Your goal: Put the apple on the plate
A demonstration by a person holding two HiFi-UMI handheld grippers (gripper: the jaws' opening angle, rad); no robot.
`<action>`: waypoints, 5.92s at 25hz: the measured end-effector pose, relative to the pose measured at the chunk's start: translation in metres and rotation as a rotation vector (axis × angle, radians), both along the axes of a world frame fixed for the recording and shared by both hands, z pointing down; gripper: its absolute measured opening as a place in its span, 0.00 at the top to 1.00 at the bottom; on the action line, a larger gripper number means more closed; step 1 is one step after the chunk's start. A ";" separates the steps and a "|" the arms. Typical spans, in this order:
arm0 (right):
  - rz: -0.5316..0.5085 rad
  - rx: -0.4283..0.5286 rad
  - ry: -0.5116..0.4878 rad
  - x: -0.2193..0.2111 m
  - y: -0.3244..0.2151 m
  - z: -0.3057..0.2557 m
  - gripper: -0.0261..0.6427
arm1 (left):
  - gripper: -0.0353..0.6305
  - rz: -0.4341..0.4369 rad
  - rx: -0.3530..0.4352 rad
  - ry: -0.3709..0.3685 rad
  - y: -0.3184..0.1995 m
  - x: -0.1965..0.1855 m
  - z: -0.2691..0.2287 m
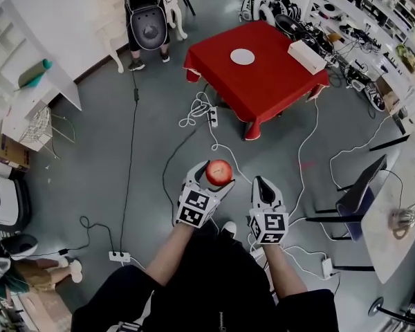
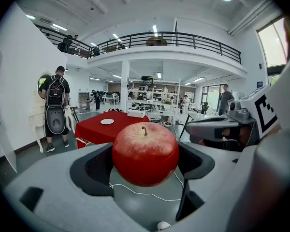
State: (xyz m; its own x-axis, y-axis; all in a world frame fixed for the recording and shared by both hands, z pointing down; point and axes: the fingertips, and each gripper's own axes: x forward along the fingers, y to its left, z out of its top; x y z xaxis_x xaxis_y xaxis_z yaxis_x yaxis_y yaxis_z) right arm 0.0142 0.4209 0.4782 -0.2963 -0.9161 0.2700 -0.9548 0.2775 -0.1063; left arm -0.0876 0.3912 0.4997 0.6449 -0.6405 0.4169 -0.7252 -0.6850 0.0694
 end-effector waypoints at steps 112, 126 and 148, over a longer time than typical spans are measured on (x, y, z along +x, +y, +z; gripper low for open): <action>-0.195 -0.164 -0.039 0.090 -0.652 0.071 0.94 | 0.34 -0.106 -0.082 -0.049 -0.644 0.112 0.048; -0.125 -0.175 -0.023 0.110 -0.664 0.087 0.94 | 0.34 -0.070 -0.041 -0.060 -0.690 0.130 0.097; 0.019 -0.233 0.015 0.166 -0.672 0.112 0.94 | 0.34 -0.005 -0.057 -0.078 -0.769 0.171 0.184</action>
State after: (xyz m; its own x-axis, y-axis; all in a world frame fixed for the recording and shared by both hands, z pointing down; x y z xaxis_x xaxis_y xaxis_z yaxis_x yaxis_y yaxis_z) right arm 0.1801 -0.2507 0.5898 -0.2744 -0.8340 0.4786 -0.9615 0.2293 -0.1515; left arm 0.0838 -0.3773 0.6842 0.6061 -0.6171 0.5019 -0.7332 -0.6781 0.0517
